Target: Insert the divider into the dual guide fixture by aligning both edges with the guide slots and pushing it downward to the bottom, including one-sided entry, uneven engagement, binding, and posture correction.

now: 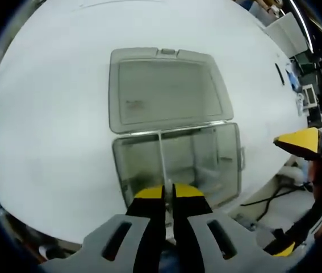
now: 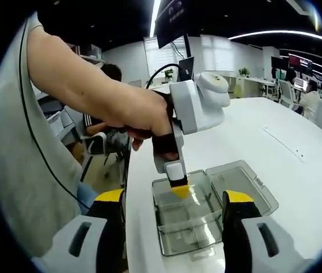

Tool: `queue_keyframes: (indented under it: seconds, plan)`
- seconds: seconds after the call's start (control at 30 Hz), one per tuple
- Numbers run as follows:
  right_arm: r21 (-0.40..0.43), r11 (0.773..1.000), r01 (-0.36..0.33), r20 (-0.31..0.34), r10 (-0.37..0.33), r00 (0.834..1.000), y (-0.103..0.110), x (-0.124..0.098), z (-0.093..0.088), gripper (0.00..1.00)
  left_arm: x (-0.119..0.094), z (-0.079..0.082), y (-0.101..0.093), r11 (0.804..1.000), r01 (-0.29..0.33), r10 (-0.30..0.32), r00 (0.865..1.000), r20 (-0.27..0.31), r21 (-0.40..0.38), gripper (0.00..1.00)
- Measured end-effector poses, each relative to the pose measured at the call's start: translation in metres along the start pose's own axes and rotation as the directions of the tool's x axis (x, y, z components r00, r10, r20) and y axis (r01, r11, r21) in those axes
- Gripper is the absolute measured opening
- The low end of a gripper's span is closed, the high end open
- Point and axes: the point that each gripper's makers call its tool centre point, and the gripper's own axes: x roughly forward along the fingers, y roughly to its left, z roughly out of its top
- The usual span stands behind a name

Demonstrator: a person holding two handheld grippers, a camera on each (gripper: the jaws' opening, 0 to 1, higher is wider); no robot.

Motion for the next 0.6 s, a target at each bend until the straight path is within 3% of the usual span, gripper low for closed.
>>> queue_keyframes:
  seconds: [0.6]
  plan:
    - [0.009,1.0,-0.004,0.003,0.004,1.0,-0.0037,0.0,-0.0013,0.66,0.0049,0.0011,-0.002,0.995,-0.063,0.064,0.998,-0.01,0.08,0.0]
